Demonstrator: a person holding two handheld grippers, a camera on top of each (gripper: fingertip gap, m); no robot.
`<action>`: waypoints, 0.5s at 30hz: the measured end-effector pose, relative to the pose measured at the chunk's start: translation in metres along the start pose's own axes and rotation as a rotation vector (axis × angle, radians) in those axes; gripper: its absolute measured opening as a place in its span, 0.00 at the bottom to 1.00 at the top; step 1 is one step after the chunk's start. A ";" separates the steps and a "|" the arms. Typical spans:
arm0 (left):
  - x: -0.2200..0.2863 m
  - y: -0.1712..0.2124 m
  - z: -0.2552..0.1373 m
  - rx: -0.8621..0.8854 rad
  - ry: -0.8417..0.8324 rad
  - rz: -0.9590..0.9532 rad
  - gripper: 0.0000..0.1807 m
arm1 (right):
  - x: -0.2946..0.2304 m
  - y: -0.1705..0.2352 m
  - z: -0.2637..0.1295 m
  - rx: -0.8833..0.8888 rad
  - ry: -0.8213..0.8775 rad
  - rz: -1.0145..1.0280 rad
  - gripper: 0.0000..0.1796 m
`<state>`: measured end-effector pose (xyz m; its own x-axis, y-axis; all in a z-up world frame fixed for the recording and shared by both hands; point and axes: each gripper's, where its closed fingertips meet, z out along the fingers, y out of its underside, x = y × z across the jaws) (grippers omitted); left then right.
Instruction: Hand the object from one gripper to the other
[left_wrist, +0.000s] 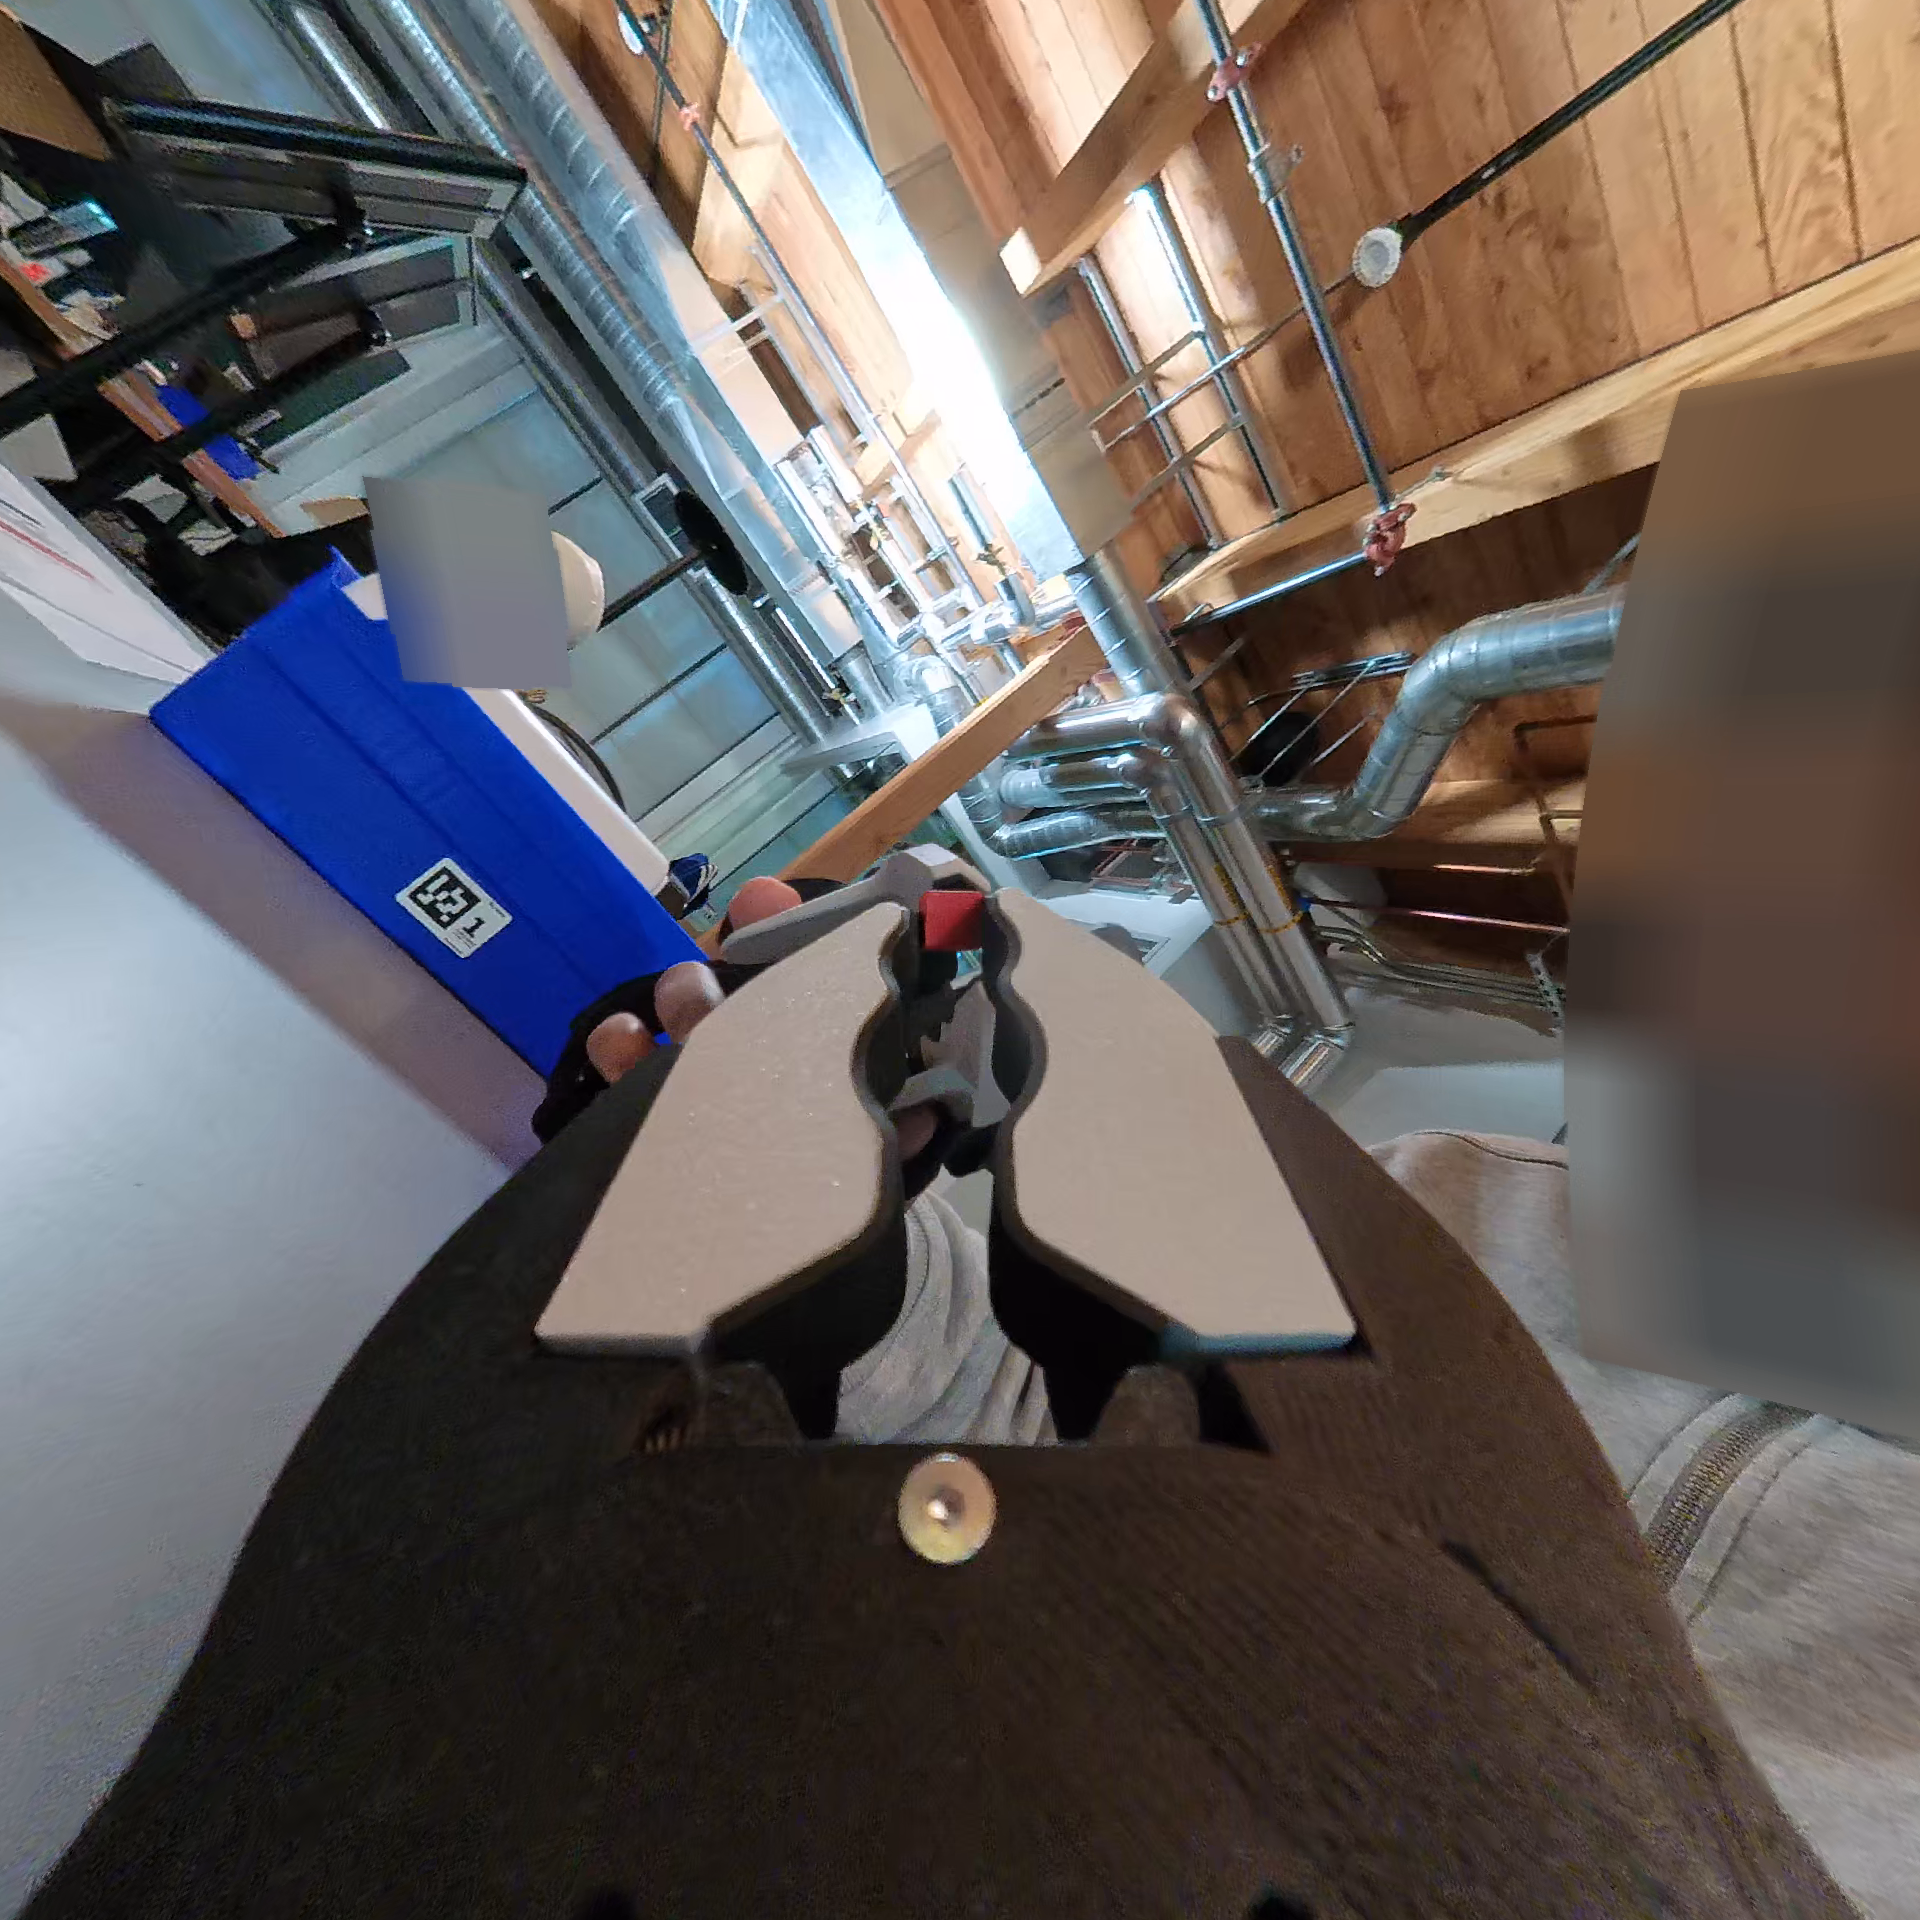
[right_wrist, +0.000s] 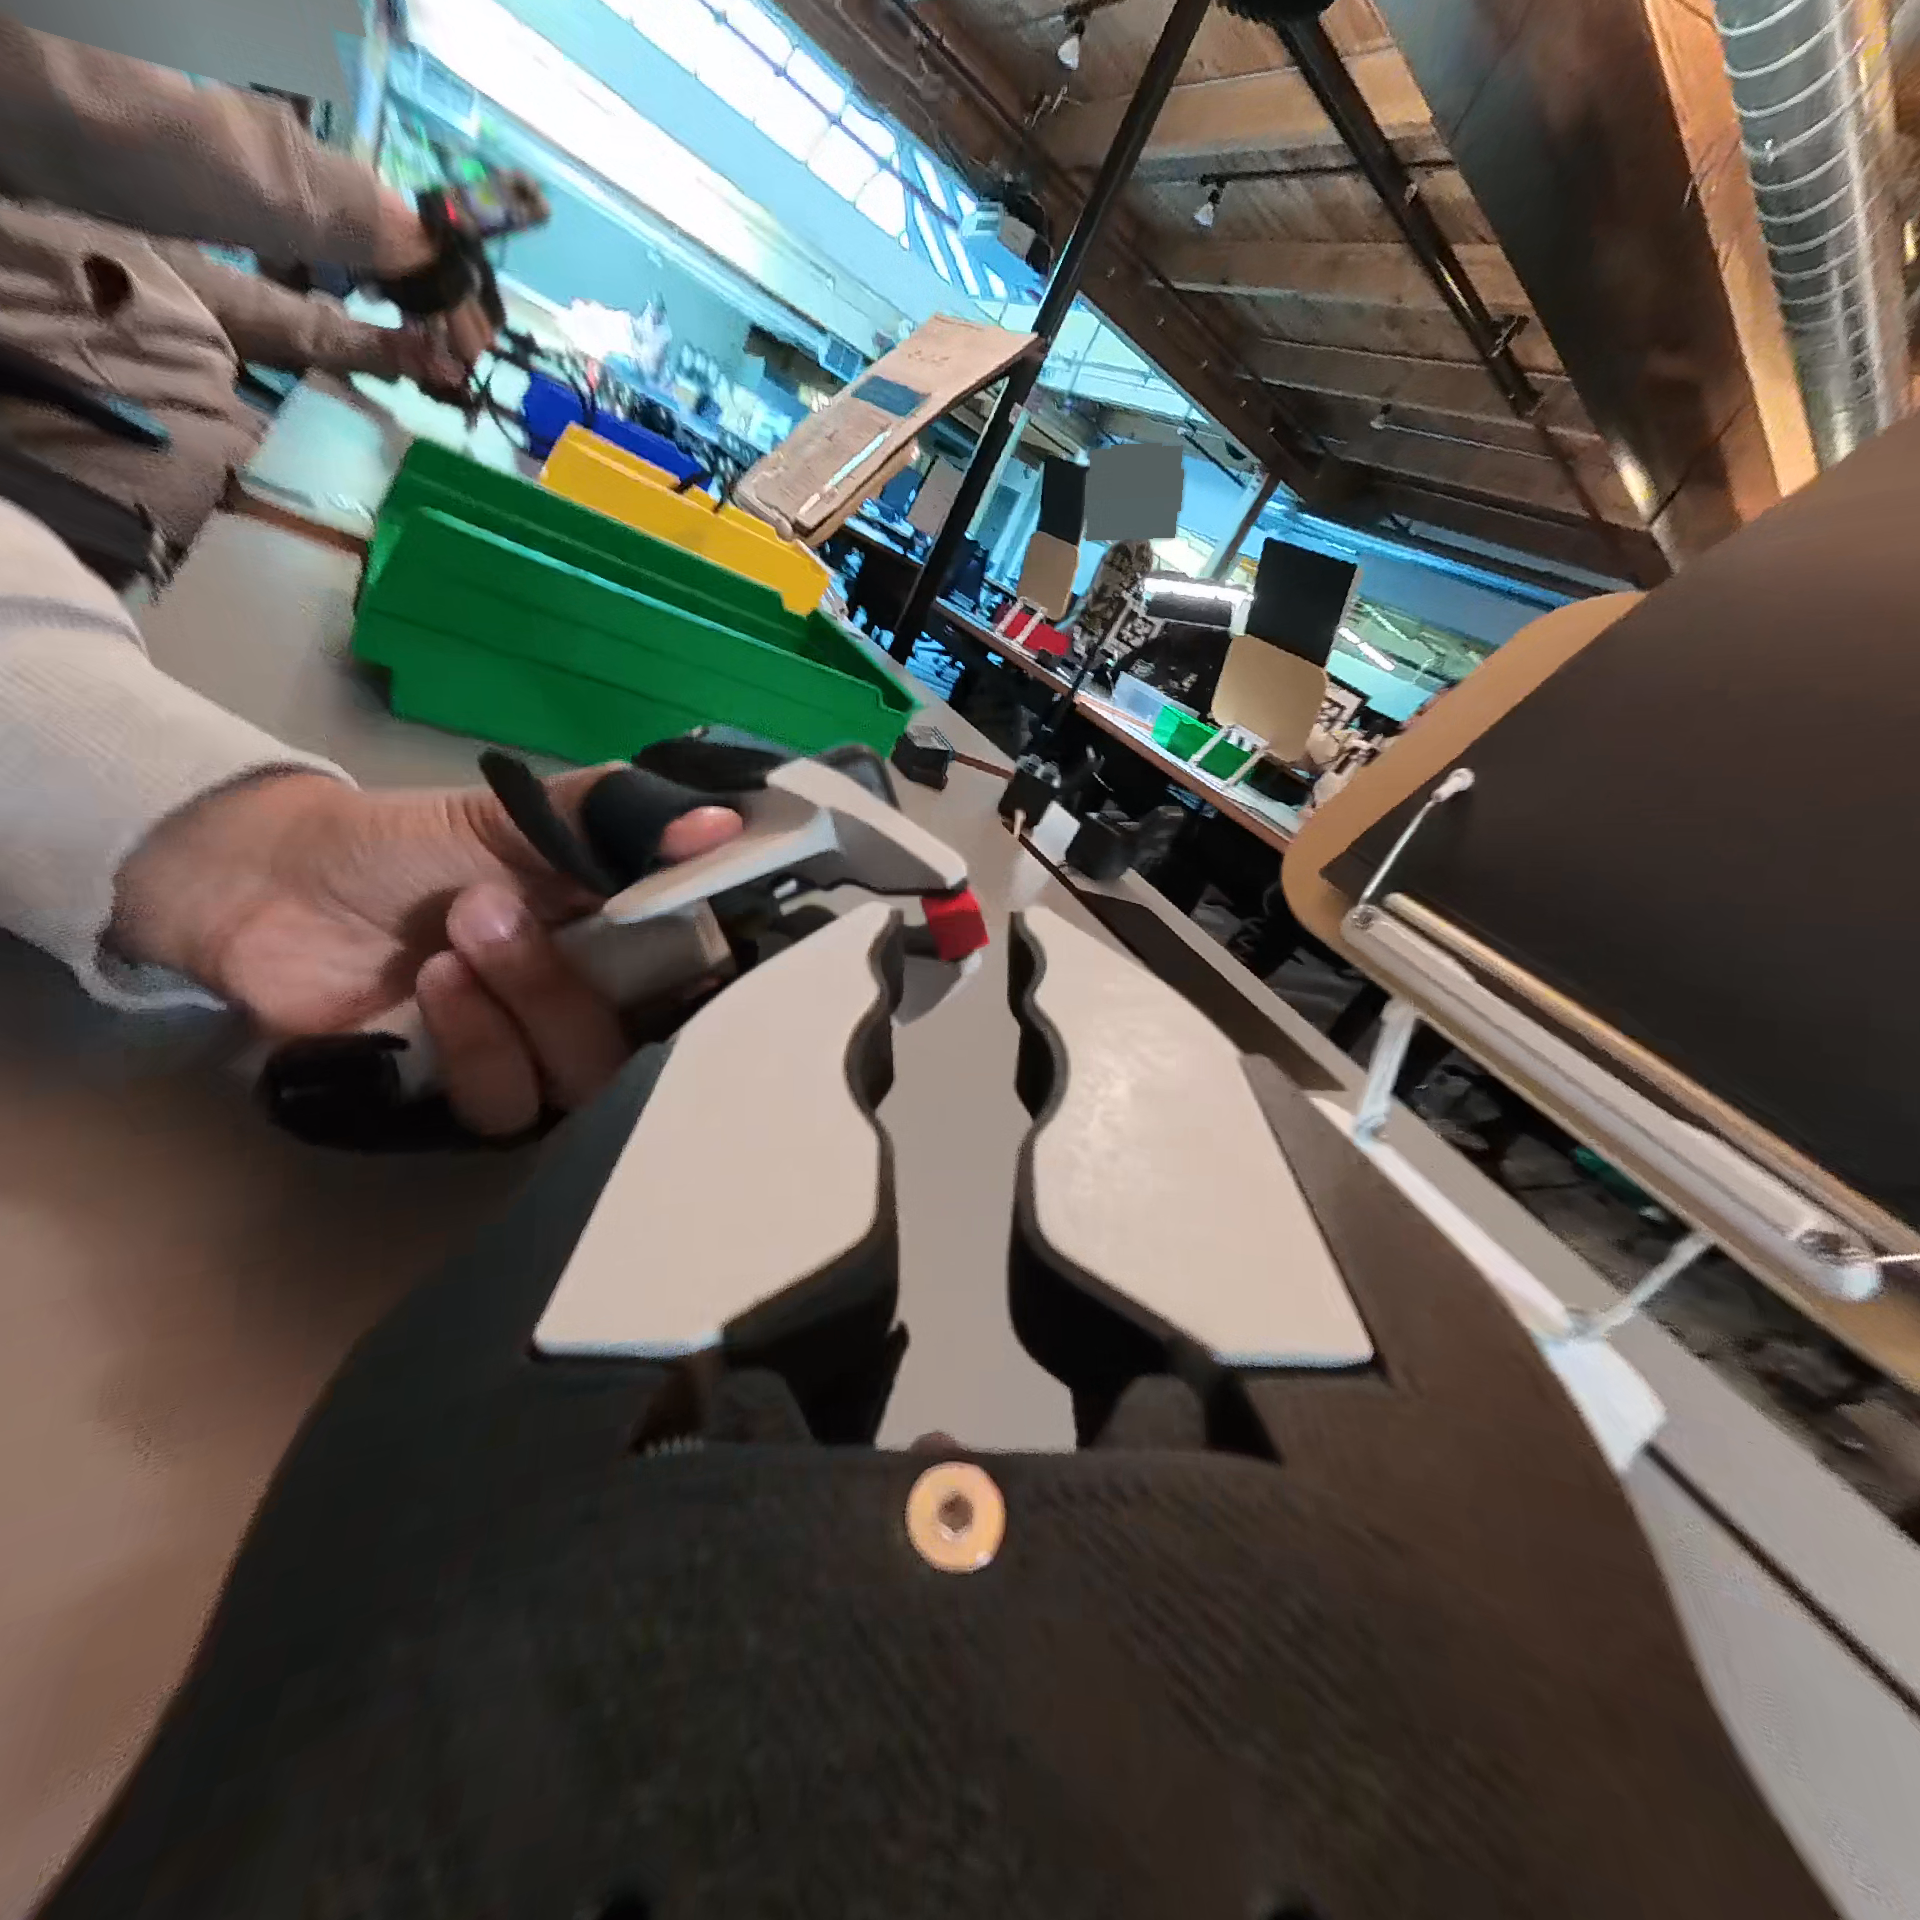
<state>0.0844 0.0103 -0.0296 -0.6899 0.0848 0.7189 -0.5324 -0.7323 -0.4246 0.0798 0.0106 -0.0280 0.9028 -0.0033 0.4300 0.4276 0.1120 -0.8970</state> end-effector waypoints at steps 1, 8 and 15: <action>0.001 0.000 0.000 0.004 0.006 0.005 0.06 | 0.002 -0.001 0.000 0.010 -0.001 0.054 0.10; 0.012 -0.003 0.001 0.003 0.021 0.141 0.06 | 0.007 -0.008 -0.003 0.105 -0.128 0.542 0.10; 0.014 0.007 0.006 -0.046 0.023 0.192 0.06 | 0.004 -0.010 -0.003 0.133 -0.216 0.749 0.10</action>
<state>0.0741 0.0023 -0.0192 -0.7914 -0.0375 0.6101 -0.4119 -0.7047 -0.5776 0.0798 0.0060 -0.0177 0.9136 0.3118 -0.2610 -0.3120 0.1258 -0.9417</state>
